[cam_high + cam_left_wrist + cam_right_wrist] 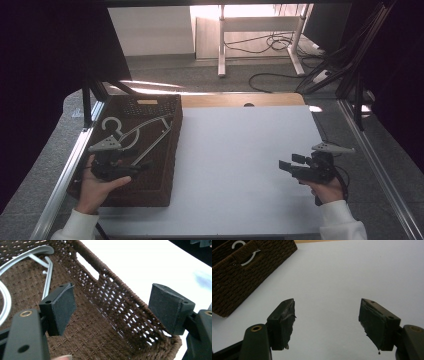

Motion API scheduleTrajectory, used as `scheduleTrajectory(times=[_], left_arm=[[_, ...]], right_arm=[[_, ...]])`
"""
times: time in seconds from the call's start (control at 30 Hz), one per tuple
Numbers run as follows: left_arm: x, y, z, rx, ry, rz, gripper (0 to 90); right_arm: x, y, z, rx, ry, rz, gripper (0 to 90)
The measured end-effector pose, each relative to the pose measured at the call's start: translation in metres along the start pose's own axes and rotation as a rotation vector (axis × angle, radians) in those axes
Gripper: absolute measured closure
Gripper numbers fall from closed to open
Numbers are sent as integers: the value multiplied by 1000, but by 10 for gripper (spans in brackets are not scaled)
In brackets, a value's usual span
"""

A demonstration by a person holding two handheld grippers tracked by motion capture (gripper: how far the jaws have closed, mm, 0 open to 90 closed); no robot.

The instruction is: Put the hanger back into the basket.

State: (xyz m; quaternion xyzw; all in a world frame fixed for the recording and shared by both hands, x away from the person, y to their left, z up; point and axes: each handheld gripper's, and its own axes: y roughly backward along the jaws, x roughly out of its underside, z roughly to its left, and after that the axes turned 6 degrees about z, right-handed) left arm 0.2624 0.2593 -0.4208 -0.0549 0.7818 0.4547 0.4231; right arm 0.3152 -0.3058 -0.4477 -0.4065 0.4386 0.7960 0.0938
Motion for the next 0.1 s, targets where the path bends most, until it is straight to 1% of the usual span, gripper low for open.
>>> scheduleTrajectory(times=[0.1], left_arm=[[-1,-2,-2,0,-6,5,211]], right_arm=[[0,0,1,3,9,-7,286]])
